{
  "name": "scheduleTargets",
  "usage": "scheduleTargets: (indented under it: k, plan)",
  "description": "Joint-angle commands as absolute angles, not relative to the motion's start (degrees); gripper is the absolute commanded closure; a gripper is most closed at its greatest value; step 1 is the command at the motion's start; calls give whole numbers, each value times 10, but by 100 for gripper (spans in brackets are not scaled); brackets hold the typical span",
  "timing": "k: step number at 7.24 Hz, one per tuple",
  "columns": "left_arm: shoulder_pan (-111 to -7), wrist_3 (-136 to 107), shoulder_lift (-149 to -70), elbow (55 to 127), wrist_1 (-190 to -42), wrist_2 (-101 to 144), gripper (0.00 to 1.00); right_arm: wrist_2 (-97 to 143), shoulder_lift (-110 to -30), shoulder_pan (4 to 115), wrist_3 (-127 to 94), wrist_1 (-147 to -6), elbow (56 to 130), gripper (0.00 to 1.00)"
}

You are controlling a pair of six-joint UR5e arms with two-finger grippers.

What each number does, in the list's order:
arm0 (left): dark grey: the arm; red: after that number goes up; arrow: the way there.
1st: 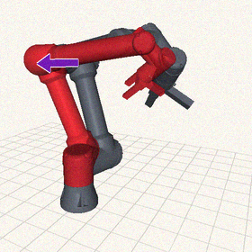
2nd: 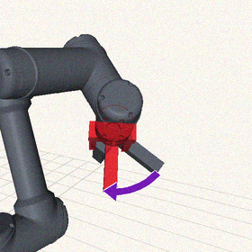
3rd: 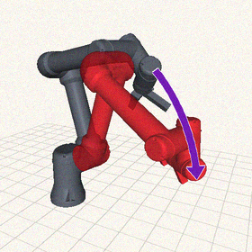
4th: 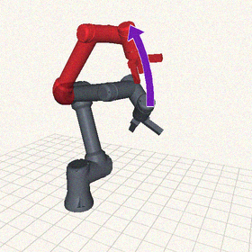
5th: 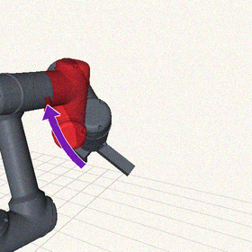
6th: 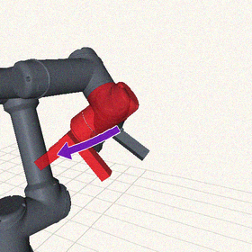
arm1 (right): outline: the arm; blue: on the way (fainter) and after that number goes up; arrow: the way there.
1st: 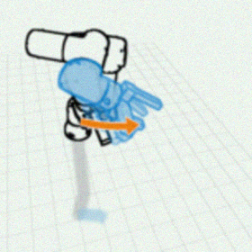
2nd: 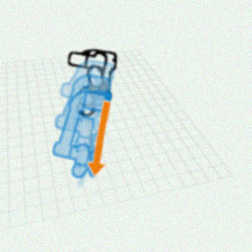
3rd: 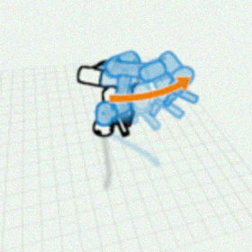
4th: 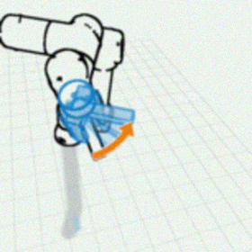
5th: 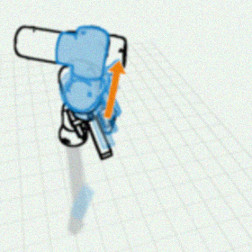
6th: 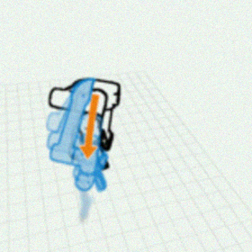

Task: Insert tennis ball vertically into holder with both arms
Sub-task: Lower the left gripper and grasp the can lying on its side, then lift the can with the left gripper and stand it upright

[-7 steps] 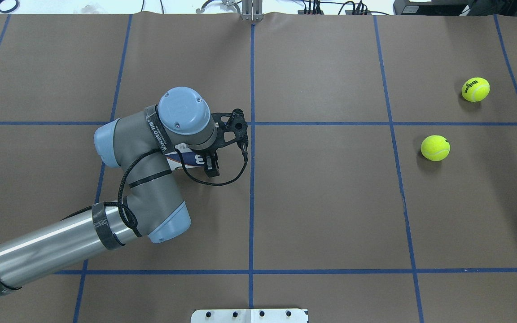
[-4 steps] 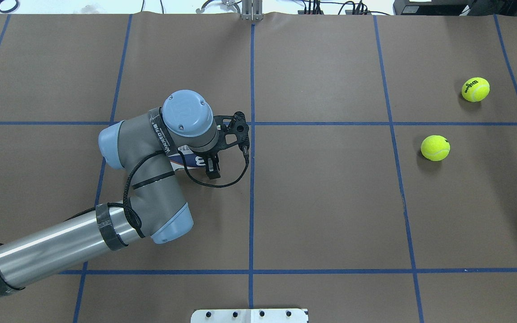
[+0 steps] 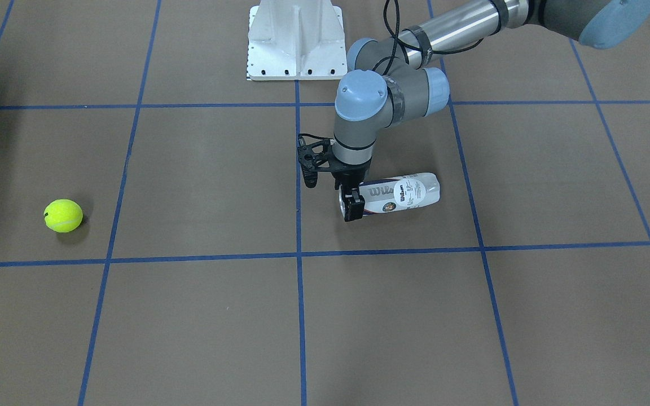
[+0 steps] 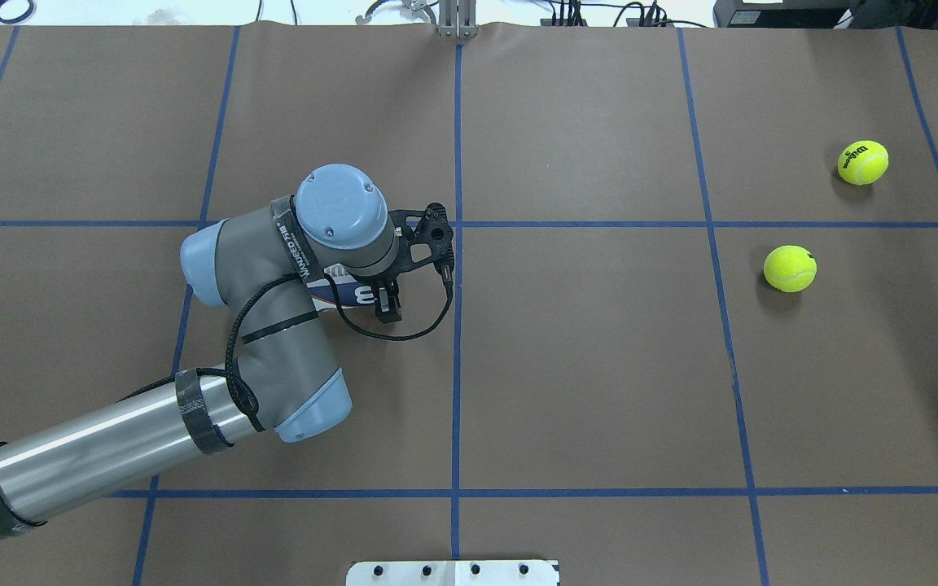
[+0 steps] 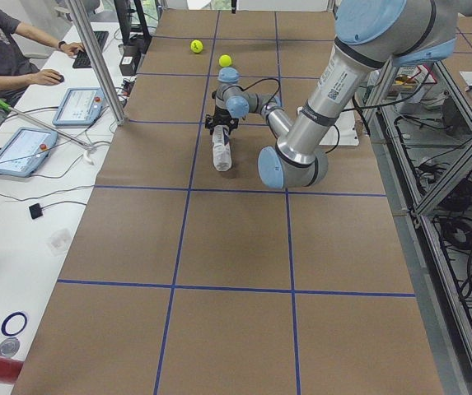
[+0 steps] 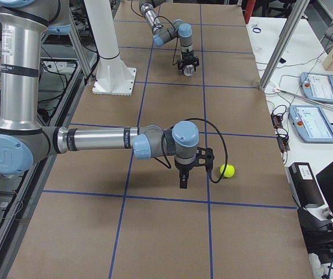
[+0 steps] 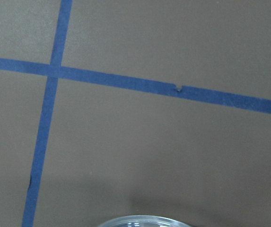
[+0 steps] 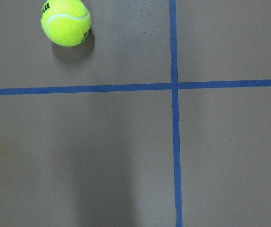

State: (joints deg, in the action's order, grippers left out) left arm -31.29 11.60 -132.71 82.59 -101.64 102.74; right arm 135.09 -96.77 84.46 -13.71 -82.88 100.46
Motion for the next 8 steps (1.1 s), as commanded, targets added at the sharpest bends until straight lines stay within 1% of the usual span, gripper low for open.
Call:
scheduleTargets:
  k: [1, 3, 6, 8]
  plan:
    - [-313, 117, -1326, 828, -1020, 1027, 17, 1351, -968, 845, -137, -829, 1005, 1]
    - [-314, 116, -1327, 835, -1024, 1027, 18, 1351, -968, 845, -137, -829, 1005, 1]
    - [-346, 18, -1328, 892, -1142, 1026, 17, 1351, -967, 845, -137, -830, 1005, 1]
    - [-368, -23, -1332, 925, -1189, 1026, 18, 1350, -966, 845, -137, -830, 1005, 1]
